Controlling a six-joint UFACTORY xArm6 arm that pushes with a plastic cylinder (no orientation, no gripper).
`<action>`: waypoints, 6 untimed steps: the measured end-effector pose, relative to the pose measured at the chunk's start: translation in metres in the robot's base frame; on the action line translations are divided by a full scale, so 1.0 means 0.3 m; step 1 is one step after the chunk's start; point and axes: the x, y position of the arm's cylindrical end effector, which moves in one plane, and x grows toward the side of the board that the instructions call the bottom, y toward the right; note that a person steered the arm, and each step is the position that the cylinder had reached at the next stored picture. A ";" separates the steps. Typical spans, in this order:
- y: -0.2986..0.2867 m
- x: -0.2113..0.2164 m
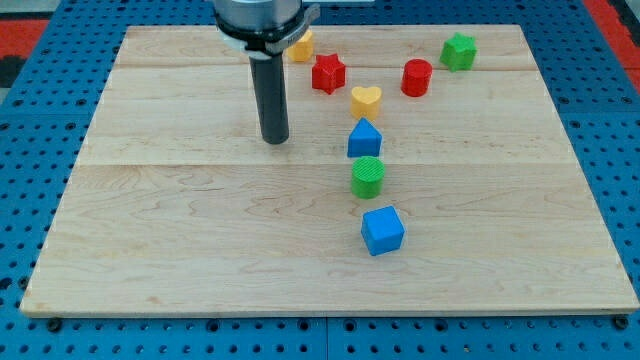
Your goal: Push the yellow heart towards right
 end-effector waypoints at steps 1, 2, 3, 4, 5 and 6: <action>0.070 -0.100; 0.220 -0.173; 0.330 -0.203; 0.391 -0.128; 0.429 -0.049; 0.448 -0.138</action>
